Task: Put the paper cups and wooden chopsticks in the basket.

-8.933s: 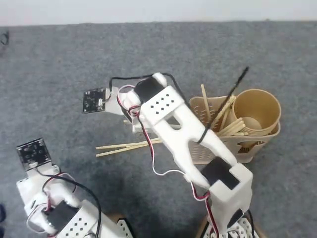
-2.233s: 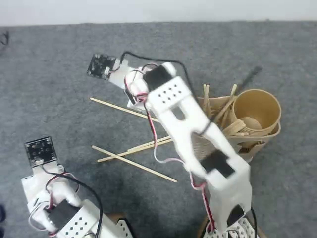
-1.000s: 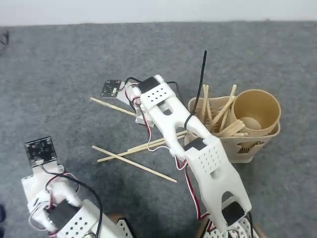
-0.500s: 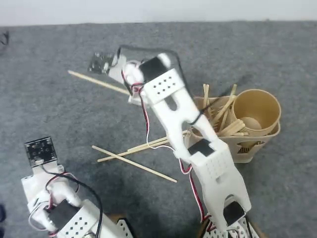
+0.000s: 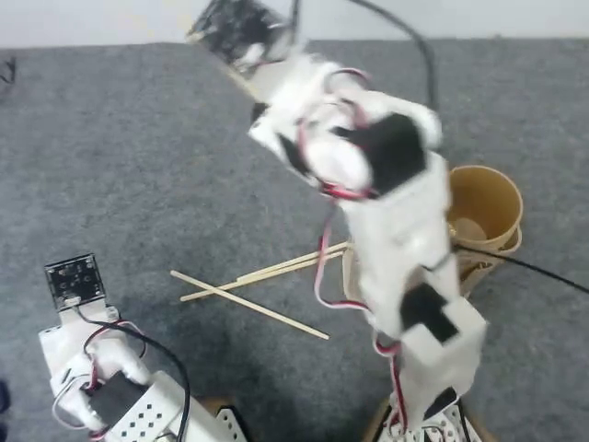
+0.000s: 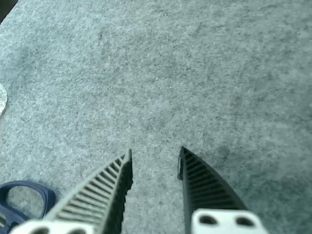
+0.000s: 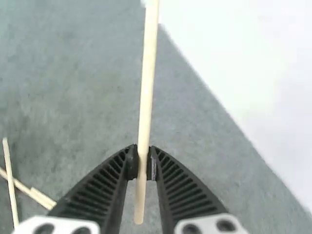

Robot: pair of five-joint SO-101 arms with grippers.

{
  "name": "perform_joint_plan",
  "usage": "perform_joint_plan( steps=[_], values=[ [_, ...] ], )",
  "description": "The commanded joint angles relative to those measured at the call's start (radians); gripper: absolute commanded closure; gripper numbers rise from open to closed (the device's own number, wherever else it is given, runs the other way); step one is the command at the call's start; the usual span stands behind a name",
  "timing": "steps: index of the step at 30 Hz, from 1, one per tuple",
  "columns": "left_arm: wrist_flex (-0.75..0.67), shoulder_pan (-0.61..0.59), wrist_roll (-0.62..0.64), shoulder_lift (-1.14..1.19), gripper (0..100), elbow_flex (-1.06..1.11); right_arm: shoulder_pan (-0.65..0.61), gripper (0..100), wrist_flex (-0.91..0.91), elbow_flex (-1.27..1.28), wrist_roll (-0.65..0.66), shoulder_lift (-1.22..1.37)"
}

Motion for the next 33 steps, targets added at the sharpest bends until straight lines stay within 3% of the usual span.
perform_joint_plan(
  steps=[1, 6, 17, 23, 28, 33],
  values=[
    [-0.015, 0.003, -0.009, -0.018, 86, -0.008, 0.028, 99.1, 0.041, 0.16, -0.08, -0.214],
    [-0.015, 0.003, -0.009, -0.018, 86, -0.008, 0.033, 99.1, -0.027, 0.651, -0.117, -0.504],
    [-0.015, 0.003, -0.009, -0.018, 86, -0.008, 0.093, 99.1, -0.628, 1.639, -0.123, -1.127],
    [-0.015, 0.003, -0.009, -0.018, 86, -0.008, 0.153, 99.1, -0.812, 1.933, -0.152, -1.323],
    [-0.015, 0.003, -0.009, -0.018, 86, -0.008, 0.274, 99.1, -0.862, 2.085, -0.193, -1.457],
    [-0.015, 0.003, -0.009, -0.018, 86, -0.008, 0.28, 99.1, -0.857, 2.211, -0.193, -1.627]
  ],
)
